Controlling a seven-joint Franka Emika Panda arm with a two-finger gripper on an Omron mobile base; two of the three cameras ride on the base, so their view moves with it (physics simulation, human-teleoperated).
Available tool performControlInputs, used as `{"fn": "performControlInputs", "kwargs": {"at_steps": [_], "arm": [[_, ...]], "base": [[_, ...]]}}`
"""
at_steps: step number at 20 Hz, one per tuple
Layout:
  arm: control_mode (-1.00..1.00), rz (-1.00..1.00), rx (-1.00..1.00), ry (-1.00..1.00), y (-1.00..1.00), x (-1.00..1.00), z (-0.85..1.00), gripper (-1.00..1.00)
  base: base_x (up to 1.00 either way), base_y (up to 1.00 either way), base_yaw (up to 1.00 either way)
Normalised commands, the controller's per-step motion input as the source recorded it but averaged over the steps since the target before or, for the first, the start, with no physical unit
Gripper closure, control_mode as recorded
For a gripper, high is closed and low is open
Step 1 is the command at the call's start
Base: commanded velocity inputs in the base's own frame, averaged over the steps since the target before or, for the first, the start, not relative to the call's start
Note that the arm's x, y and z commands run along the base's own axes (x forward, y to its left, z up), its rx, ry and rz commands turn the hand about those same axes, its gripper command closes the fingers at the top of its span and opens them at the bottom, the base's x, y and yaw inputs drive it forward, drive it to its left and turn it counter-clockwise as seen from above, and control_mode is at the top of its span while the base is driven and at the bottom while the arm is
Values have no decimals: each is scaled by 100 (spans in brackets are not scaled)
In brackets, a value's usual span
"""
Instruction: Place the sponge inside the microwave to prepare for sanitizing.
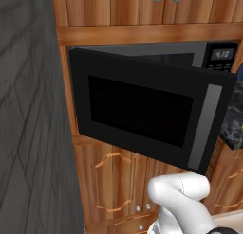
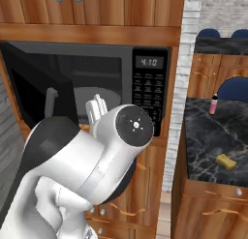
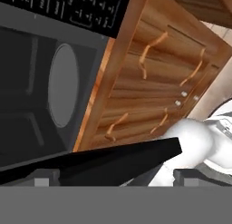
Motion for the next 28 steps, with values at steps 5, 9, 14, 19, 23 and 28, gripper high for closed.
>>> {"fn": "performControlInputs", "kwargs": {"at_steps": [5, 9, 14, 19, 23, 28], "arm": [[-100, 5, 9, 0, 0, 25, -17, -100], [-100, 8, 19, 0, 0, 35, -29, -100], [-100, 16, 23, 5, 0, 46, -25, -100], [-100, 24, 17, 7, 22, 31, -15, -100], [-100, 21, 1, 0, 27, 20, -1, -100], [-100, 22, 10, 5, 44, 14, -13, -100]], "base": [[0, 0, 0], [0, 0, 0], [0, 0, 0], [0, 0, 0], [0, 0, 0], [0, 0, 0]]}}
